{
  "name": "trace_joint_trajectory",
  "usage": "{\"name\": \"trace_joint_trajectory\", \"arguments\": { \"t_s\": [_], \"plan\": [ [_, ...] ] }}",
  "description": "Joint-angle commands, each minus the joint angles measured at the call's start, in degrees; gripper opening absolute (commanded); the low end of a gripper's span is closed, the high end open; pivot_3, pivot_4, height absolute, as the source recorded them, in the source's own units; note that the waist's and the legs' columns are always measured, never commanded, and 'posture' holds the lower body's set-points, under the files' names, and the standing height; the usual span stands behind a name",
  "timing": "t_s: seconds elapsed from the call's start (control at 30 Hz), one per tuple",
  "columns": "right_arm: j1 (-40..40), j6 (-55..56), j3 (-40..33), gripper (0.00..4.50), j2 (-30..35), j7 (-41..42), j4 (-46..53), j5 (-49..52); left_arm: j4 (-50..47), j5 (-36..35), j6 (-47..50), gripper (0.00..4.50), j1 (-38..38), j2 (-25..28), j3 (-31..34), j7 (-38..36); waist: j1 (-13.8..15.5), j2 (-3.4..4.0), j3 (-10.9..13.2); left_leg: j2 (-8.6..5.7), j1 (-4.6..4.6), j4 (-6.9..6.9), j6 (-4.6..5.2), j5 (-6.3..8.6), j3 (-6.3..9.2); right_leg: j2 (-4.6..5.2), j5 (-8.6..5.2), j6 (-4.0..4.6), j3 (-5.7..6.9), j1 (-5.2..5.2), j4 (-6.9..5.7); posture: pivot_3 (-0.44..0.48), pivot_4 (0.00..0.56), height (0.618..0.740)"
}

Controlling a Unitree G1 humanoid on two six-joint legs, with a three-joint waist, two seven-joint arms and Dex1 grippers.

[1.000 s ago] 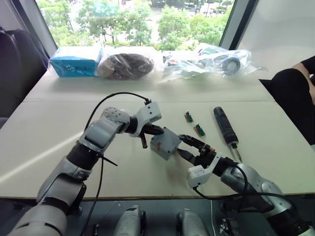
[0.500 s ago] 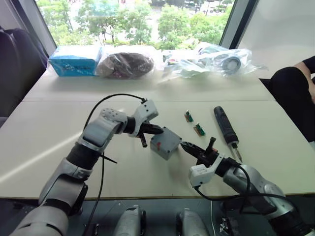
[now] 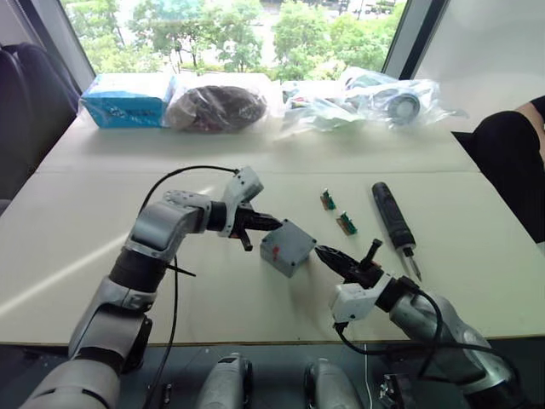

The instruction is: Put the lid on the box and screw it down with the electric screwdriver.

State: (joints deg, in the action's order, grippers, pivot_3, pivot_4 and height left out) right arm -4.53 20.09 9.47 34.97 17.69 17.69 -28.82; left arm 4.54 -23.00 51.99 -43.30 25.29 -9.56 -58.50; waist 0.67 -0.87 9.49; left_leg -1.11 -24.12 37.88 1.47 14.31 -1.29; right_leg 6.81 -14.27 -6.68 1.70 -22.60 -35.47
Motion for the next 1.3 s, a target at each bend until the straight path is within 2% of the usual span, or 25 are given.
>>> {"name": "trace_joint_trajectory", "arguments": {
  "t_s": [0.03,0.2,0.43,0.67,1.3],
  "plan": [
    [-0.98,-5.20,-2.54,0.02,-2.20,3.49,5.32,9.31,-0.10,-2.89,0.60,0.00,-1.58,0.00,3.41,0.07,-0.03,0.03,0.03,0.00,-0.04,0.00,0.00,0.00,0.00,0.00,0.00,-0.01,0.00,-0.03,0.00,0.000,0.150,0.740],
    [-3.75,-17.63,-2.23,0.02,-4.59,10.97,11.88,22.45,2.71,-1.63,-1.87,0.00,-1.57,1.21,4.60,1.66,0.02,0.02,0.08,0.00,-0.07,0.01,0.00,0.00,0.01,-0.01,0.00,-0.01,0.03,-0.05,0.00,0.000,0.150,0.740],
    [-5.18,-29.89,-0.02,0.02,-5.44,15.86,15.53,28.66,4.08,0.49,-4.86,0.00,-0.05,2.90,2.42,1.86,0.10,0.05,0.12,0.00,-0.09,0.01,-0.01,0.00,0.02,0.02,0.01,0.00,0.03,-0.07,0.02,0.000,0.150,0.740],
    [-2.12,-31.42,0.83,0.02,-7.33,14.74,13.40,27.80,2.47,1.62,-6.61,0.00,2.07,3.04,-0.65,0.79,0.04,0.06,0.13,0.01,-0.27,0.01,-0.02,0.01,0.01,0.05,0.02,0.02,0.02,-0.30,0.01,0.000,0.150,0.740],
    [0.54,-30.74,2.28,0.02,-7.71,13.61,10.93,25.80,-1.17,0.04,-3.24,0.00,3.55,2.15,-1.40,0.92,0.03,0.07,0.14,-0.01,-0.33,0.00,-0.02,0.00,-0.01,0.04,0.02,0.02,0.03,-0.35,0.02,0.000,0.150,0.740]
  ]
}}
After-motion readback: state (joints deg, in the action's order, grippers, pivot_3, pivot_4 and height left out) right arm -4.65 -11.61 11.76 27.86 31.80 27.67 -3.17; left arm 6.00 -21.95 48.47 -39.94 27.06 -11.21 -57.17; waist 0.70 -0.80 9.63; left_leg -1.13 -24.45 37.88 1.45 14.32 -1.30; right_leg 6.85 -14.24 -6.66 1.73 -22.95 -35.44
